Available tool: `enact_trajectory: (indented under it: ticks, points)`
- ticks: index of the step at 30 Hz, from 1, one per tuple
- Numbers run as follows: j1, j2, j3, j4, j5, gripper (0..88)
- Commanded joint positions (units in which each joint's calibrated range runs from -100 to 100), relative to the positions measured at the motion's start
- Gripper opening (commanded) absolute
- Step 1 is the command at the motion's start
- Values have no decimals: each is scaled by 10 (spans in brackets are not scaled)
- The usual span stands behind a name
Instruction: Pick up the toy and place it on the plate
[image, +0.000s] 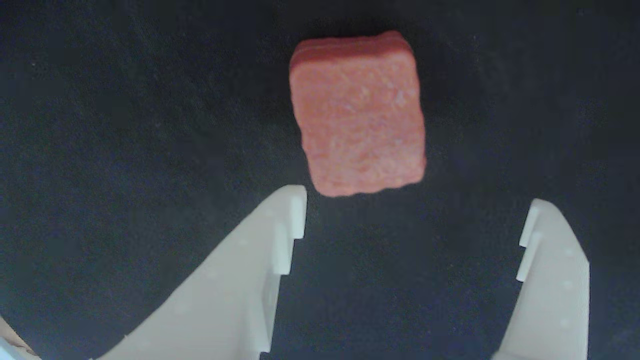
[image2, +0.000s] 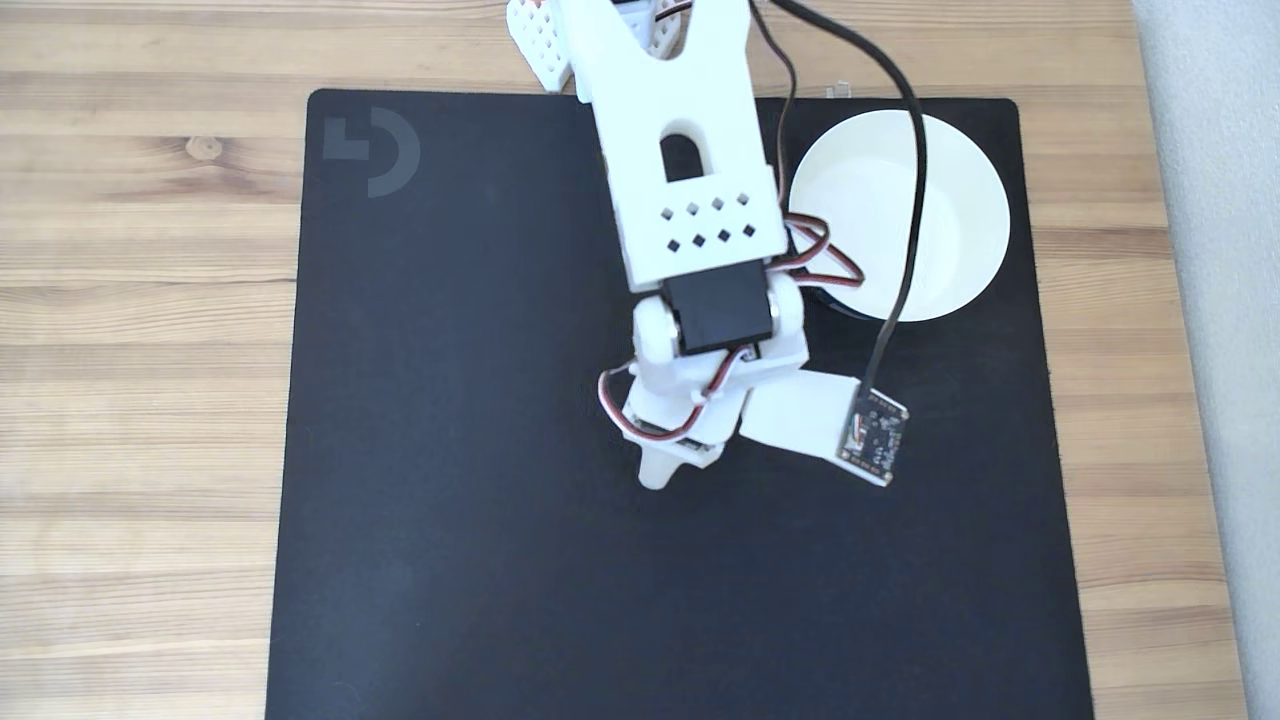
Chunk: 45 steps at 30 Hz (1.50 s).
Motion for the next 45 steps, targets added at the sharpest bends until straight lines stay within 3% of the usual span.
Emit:
enact_trajectory:
  ticks: [1, 25, 29, 45]
  points:
    - [-1, -3, -24, 1, -3, 294]
    - [-34, -2, -23, 21, -1, 294]
    - [-33, -2, -24, 13, 39, 294]
    - [-28, -1, -23, 12, 40, 294]
